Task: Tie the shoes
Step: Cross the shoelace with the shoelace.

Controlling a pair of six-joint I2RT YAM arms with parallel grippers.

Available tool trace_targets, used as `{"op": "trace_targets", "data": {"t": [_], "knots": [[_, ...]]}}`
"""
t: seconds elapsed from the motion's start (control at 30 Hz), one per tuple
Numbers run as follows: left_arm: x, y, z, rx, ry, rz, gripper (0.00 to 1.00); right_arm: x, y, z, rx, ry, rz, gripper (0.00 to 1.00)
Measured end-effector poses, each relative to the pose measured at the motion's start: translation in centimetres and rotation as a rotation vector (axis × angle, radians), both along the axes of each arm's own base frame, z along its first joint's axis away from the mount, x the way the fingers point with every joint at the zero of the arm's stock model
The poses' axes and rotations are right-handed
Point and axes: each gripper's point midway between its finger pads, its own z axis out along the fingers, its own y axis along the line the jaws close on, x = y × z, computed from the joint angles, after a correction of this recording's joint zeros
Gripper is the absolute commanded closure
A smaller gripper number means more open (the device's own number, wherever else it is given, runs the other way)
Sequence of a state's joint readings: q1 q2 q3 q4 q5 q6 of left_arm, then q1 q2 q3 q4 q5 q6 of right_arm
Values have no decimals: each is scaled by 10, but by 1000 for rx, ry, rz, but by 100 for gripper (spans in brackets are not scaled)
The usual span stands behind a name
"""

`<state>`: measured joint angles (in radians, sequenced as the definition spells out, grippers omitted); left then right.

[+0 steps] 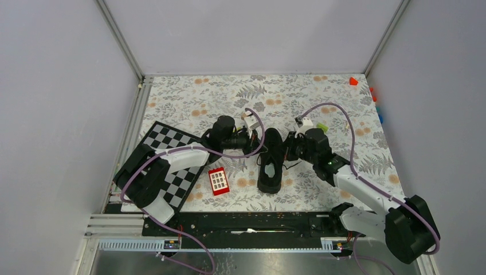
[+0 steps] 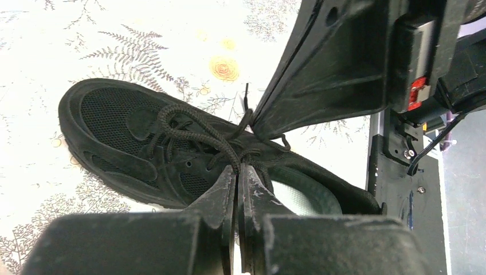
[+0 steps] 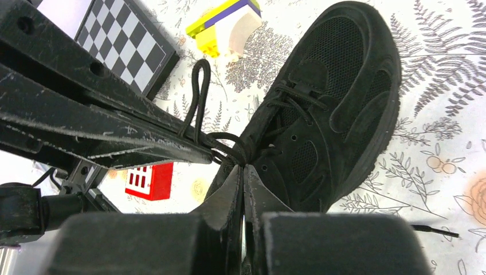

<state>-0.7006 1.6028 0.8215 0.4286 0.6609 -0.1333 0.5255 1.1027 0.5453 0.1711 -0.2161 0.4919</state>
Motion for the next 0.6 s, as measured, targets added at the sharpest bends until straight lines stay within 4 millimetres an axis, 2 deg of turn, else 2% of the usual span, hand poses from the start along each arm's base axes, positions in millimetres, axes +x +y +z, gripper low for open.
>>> {"op": "trace_targets", "data": {"t": [0.27,0.43,0.6], "knots": [[0,2,2,-8,-3,-2,100,1,-7,11,12,-53,-39,100],[-15,6,11,-34,-4,-45,100,10,-2,10,-4,-27,-38,100],[-28,6,22,-60,-13,-96,100,23,4,29,11,-46,-42,100]]}}
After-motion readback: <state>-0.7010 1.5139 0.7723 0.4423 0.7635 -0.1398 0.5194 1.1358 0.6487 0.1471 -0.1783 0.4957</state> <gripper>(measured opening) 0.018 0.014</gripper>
